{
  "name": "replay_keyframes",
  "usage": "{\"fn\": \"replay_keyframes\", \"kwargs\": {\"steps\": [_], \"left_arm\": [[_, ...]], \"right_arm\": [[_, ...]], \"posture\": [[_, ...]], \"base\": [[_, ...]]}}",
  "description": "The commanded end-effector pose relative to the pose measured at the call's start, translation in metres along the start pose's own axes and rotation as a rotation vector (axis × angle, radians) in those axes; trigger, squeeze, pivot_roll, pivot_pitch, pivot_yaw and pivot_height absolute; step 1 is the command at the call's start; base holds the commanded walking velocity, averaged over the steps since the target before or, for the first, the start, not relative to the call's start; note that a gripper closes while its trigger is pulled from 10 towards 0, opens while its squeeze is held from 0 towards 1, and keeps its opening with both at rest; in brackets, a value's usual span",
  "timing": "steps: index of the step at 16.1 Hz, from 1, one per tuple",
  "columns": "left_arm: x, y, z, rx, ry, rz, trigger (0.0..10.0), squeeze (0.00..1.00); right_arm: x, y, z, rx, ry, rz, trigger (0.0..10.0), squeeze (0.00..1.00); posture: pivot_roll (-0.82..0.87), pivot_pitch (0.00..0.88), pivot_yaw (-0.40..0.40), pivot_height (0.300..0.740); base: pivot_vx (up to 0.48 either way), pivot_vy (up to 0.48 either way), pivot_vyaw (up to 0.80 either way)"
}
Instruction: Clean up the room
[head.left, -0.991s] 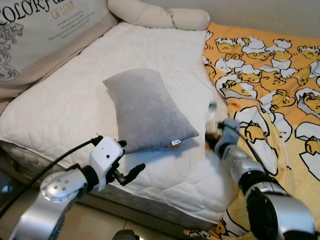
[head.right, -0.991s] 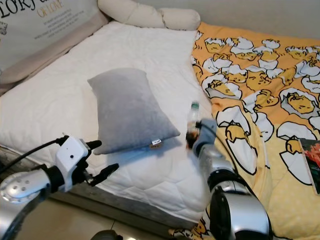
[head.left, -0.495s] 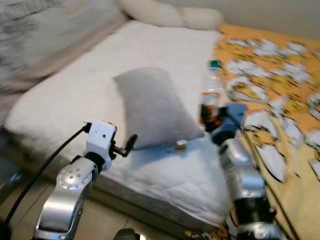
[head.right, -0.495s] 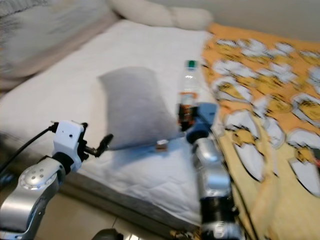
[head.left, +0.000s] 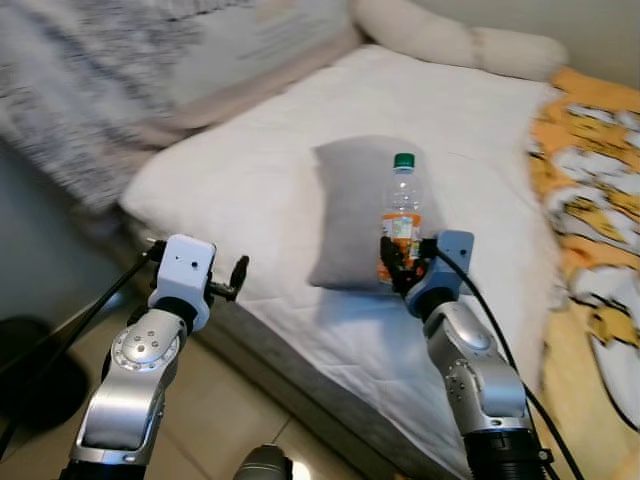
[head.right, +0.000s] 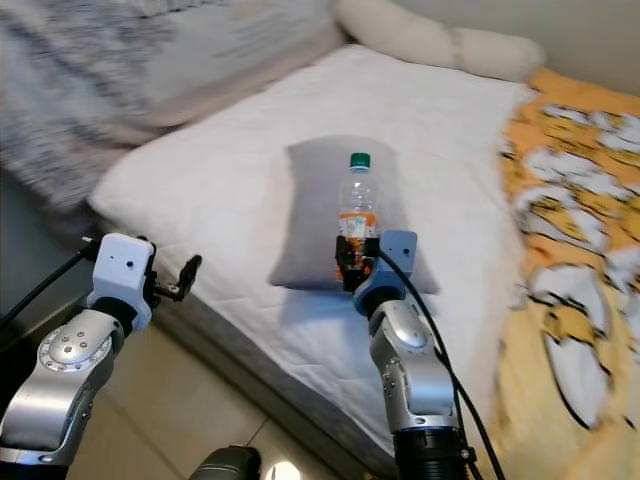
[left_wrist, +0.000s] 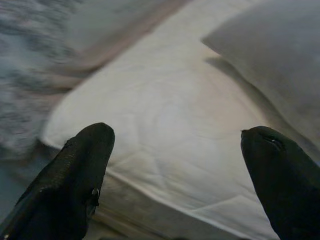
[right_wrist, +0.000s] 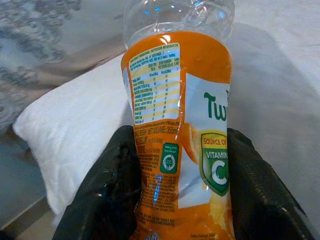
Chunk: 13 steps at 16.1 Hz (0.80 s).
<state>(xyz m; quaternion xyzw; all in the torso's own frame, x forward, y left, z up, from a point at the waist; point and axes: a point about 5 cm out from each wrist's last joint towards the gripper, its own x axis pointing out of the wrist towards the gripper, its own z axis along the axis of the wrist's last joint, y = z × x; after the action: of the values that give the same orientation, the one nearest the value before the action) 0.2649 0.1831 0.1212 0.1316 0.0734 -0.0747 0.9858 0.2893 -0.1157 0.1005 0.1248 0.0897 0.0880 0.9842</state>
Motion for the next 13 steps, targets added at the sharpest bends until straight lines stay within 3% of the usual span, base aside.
{"fn": "replay_keyframes", "kwargs": {"steps": [1, 8, 13], "left_arm": [[0.002, 0.000, 0.002, 0.006, -0.008, 0.019, 10.0, 0.00], [0.003, -0.004, 0.006, -0.045, -0.037, -0.007, 10.0, 0.00], [0.002, -0.001, 0.007, -0.046, -0.037, 0.002, 10.0, 0.00]], "right_arm": [[0.000, 0.004, 0.006, -0.002, 0.001, 0.025, 10.0, 0.00], [0.004, 0.009, -0.003, -0.005, 0.077, 0.061, 10.0, 0.00], [0.008, 0.012, -0.006, -0.013, 0.103, 0.082, 10.0, 0.00]], "posture": [[0.10, 0.000, 0.028, 0.740], [0.10, 0.000, 0.030, 0.740], [0.10, 0.000, 0.024, 0.740]], "base": [[0.000, 0.000, 0.80], [0.000, 0.000, 0.80], [0.263, 0.000, 0.80]]}}
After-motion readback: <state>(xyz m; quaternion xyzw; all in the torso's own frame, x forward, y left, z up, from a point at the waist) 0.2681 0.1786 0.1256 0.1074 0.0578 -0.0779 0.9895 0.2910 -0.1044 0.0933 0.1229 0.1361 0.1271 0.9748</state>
